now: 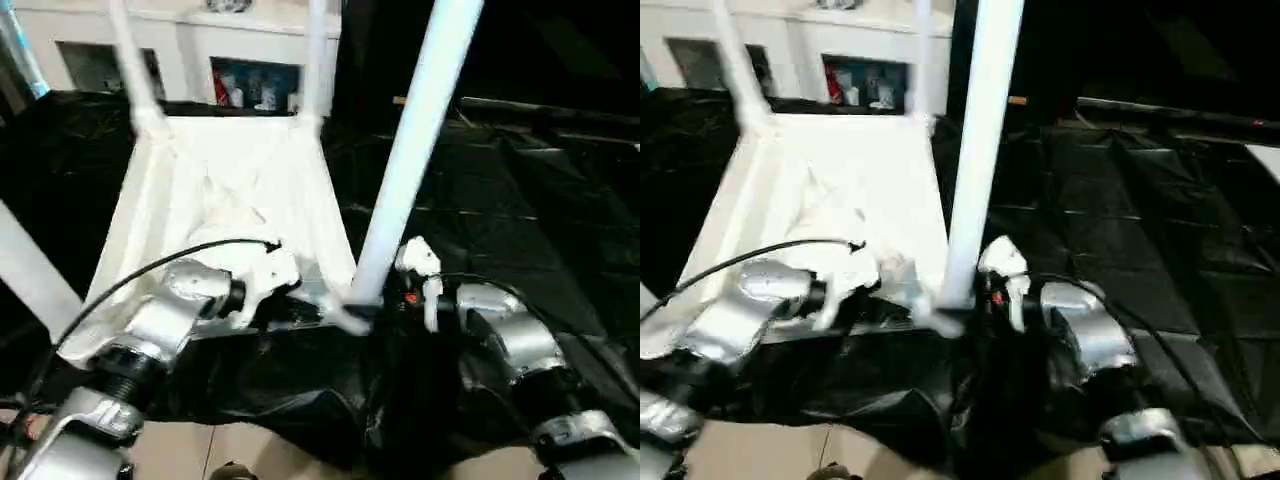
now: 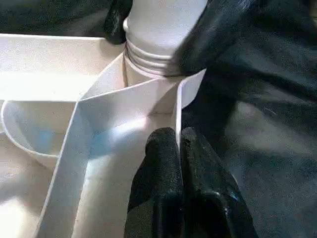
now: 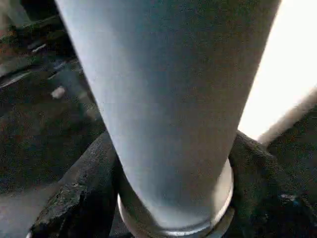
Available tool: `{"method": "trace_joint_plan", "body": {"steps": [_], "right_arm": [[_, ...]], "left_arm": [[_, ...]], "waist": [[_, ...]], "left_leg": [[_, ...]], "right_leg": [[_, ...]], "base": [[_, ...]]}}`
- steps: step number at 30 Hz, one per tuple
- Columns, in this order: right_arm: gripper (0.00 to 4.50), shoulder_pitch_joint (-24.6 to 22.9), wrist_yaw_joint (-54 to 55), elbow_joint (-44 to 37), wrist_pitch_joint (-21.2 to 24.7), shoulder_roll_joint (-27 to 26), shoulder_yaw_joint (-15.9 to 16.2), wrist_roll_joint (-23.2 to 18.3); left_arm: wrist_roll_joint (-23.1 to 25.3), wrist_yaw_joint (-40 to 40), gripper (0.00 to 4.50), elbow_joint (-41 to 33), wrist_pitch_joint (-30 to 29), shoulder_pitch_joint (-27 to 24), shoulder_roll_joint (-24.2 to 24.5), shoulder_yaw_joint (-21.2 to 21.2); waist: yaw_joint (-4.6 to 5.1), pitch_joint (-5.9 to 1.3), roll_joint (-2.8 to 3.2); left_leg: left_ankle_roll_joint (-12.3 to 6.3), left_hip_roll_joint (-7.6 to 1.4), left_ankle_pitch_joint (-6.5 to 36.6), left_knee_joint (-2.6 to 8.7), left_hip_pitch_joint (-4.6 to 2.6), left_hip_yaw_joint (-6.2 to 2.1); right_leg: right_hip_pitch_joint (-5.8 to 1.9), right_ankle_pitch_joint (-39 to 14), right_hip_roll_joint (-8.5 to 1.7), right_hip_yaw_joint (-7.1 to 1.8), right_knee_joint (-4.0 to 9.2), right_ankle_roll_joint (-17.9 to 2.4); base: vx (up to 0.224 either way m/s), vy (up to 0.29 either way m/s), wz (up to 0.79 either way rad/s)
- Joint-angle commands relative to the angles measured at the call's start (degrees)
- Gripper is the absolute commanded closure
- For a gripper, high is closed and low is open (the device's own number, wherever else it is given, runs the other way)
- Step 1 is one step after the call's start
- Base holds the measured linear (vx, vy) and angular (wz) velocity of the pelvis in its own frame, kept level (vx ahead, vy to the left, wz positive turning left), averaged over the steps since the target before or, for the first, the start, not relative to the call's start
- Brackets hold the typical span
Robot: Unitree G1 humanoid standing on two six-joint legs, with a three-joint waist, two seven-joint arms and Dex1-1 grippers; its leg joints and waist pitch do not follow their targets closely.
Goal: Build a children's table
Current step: Rotate leg to tighten
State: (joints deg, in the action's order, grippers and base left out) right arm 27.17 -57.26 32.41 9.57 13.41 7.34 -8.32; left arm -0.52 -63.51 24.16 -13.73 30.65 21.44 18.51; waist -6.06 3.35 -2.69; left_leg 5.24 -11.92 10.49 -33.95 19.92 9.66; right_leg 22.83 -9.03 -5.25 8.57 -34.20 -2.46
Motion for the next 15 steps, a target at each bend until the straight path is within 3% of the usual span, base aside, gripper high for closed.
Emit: {"method": "trace_joint_plan", "body": {"steps": [1,7,11,12,15], "right_arm": [[1.83,0.56,3.65,2.25,0.03,-3.0,1.49,0.6],[1.83,2.69,19.83,5.61,3.09,-11.61,-2.02,0.95],[1.83,3.99,22.0,6.53,0.2,-15.25,0.14,3.11],[1.27,4.07,21.27,6.55,-0.53,-15.35,0.16,2.81],[1.07,4.19,18.49,6.24,-0.33,-15.14,-0.47,0.99]], "left_arm": [[-1.4,4.77,4.5,0.03,-0.32,2.98,-3.35,-1.75],[0.77,17.51,4.5,6.34,-3.76,8.37,-10.5,-3.7],[1.41,20.32,4.5,7.01,-3.83,9.29,-13.35,-3.84],[1.35,19.83,4.5,6.69,-3.67,9.08,-13.38,-3.64],[1.02,17.45,4.5,5.26,-2.68,7.99,-12.55,-2.73]], "waist": [[0.2,-3.81,0.21],[0.99,-3.87,0.43],[0.89,-4.21,0.47],[0.8,-4.36,0.49],[0.67,-4.44,0.33]], "left_leg": [[-0.31,-1.37,14.14,3.79,-0.38,-0.42],[-0.19,-1.33,13.54,3.82,-0.16,-0.59],[-0.75,-1.45,11.97,3.92,0.12,-0.61],[-1.22,-1.47,10.99,3.87,0.22,-0.49],[-2.39,-1.51,8.97,3.92,0.39,-0.34]], "right_leg": [[-2.99,-29.49,-4.49,-3.49,6.02,-3.17],[-2.86,-29.04,-4.21,-3.25,6.14,-2.39],[-3.09,-24.96,-4.31,-3.49,5.49,-3.34],[-3.18,-22.66,-4.33,-3.71,5.17,-3.97],[-3.39,-18.31,-4.17,-3.88,4.48,-5.53]], "base": [[0.0,0.0,0.0],[0.0,0.0,0.0],[0.0,0.0,0.0],[0.0,0.0,0.0],[0.0,0.0,0.0]]}}
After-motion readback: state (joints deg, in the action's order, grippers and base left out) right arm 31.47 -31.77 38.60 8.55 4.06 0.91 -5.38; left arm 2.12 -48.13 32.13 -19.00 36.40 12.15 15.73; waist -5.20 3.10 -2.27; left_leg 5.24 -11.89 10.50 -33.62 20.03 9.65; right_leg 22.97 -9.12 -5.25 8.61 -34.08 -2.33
